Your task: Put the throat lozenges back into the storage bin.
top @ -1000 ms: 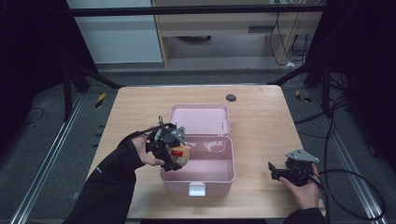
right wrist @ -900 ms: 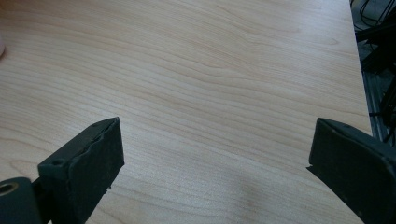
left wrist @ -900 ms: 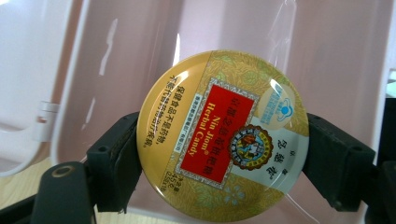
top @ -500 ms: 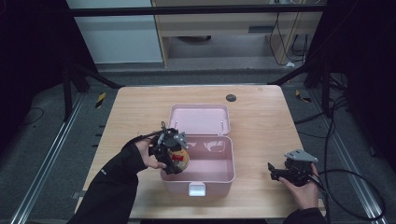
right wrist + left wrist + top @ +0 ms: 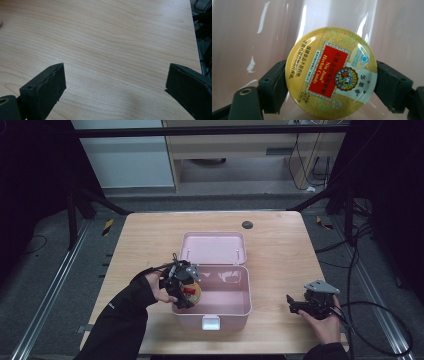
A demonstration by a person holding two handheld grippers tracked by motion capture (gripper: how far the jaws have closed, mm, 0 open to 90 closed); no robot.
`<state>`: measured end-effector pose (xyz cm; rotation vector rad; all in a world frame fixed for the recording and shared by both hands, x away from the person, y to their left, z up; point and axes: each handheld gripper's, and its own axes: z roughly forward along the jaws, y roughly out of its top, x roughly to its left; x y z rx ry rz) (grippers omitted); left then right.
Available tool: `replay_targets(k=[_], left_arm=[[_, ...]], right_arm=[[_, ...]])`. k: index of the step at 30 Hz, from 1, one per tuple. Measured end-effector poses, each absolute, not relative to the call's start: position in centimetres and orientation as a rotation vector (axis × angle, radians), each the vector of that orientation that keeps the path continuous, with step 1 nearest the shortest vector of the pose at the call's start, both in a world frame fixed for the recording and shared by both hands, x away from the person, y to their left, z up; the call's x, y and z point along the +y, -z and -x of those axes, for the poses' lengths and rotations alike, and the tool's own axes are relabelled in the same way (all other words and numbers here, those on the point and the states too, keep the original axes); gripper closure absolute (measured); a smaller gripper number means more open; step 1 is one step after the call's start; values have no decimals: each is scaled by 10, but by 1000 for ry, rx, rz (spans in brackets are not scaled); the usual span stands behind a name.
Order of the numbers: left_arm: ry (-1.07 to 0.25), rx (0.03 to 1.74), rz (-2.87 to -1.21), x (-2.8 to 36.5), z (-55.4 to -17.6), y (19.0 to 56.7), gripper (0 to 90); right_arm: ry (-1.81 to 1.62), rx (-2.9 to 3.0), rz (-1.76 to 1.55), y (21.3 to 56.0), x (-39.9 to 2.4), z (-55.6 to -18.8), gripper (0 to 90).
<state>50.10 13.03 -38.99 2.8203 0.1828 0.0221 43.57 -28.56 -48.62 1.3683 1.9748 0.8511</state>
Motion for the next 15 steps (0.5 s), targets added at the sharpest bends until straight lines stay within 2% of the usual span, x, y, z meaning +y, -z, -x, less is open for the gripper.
replay_targets(k=[15], left_arm=[[-26, 160, -2832, 128, -500, 393, 188]], right_arm=[[-852, 1979, -1367, 486, -285, -436, 27]])
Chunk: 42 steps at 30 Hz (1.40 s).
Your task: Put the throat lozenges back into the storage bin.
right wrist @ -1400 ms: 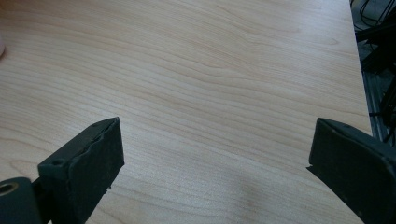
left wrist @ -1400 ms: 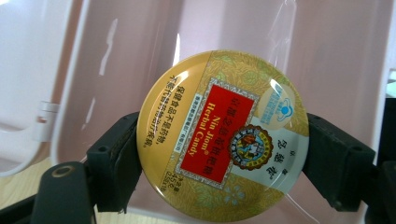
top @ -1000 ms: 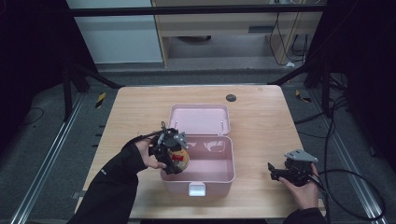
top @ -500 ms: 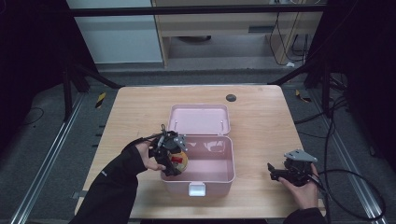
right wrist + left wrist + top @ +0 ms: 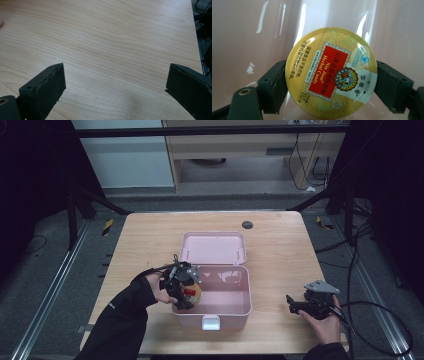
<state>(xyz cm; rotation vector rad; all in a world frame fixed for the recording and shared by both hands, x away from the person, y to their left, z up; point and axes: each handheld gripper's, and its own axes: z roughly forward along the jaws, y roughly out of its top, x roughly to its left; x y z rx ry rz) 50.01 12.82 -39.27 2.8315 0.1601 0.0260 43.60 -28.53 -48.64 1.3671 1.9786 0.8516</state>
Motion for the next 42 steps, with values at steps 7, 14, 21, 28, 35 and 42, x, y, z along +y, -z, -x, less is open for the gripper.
replay_targets(k=[7, 14, 21, 28, 35, 42], left_arm=[[-28, 164, -2832, 129, -500, 392, 182], [-68, 184, -2767, 138, -497, 379, 209], [-157, 267, -2634, 164, -488, 352, 256], [-266, 408, -2520, 198, -481, 337, 279], [-335, 576, -2418, 233, -474, 343, 307], [-420, 769, -2293, 262, -469, 368, 298]], right_arm=[[-857, 1977, -1369, 486, -285, -436, 27], [-852, 1969, -1366, 485, -286, -436, 28], [-853, 1960, -1369, 485, -288, -435, 28], [-851, 1951, -1379, 485, -290, -434, 30], [-847, 1949, -1378, 485, -291, -433, 30], [-846, 1948, -1380, 486, -291, -432, 30]])
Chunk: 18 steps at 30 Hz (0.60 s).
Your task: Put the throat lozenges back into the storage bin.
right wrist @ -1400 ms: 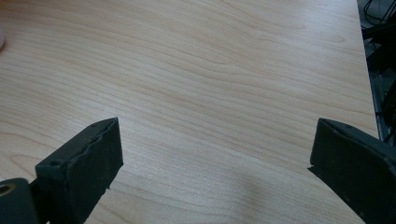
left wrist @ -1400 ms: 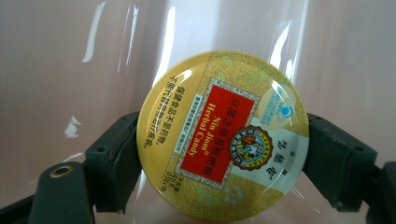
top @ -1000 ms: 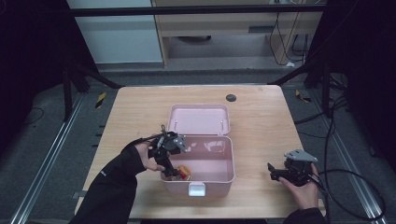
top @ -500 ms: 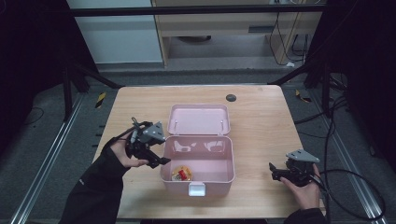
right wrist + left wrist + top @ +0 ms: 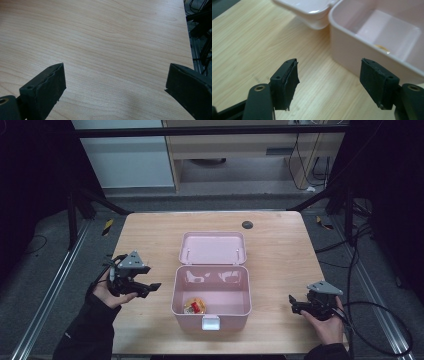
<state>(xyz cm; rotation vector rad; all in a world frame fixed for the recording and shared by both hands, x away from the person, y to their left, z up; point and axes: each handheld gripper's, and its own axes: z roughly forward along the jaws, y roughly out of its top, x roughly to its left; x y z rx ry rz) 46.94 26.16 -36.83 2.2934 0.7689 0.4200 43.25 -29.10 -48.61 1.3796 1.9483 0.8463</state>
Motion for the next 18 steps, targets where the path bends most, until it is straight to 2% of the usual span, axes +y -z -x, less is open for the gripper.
replay_targets(k=[18], left_arm=[[-587, 1161, -2009, 297, -460, 438, 254]], right_arm=[[-845, 1943, -1383, 488, -292, -431, 28]])
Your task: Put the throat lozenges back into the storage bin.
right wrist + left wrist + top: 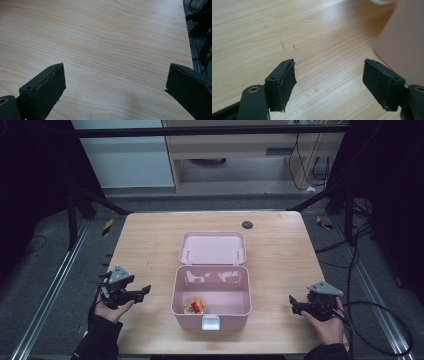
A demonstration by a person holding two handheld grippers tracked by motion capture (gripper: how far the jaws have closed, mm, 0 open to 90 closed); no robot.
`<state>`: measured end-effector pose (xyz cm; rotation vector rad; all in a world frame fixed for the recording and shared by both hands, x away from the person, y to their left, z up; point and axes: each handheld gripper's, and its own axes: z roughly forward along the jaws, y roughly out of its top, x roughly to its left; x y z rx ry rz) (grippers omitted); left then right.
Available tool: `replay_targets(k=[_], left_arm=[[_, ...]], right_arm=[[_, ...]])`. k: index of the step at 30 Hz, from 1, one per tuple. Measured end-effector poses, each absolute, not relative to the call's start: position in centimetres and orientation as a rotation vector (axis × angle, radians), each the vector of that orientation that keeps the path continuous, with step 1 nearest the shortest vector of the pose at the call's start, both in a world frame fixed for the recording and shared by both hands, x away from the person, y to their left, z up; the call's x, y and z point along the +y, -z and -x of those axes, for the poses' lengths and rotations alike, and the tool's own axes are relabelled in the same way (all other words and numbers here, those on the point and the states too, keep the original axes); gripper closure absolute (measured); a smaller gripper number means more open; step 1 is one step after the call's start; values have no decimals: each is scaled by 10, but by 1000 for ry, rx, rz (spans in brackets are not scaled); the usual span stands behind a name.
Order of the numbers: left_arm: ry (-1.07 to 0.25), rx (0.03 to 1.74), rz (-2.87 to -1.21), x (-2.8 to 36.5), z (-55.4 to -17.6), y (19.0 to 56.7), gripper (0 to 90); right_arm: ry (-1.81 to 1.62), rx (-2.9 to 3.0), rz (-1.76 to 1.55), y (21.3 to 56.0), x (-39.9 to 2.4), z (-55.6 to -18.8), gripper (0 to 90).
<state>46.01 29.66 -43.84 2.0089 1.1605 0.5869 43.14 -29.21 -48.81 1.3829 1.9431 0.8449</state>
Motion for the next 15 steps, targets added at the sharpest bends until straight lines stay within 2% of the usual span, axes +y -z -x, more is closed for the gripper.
replay_targets(k=[6, 15], left_arm=[[-674, 1309, -1893, 316, -456, 456, 239], [-677, 1402, -1875, 335, -455, 478, 210]], right_arm=[[-844, 1938, -1381, 490, -294, -430, 28], [-845, 1937, -1383, 491, -295, -428, 29]])
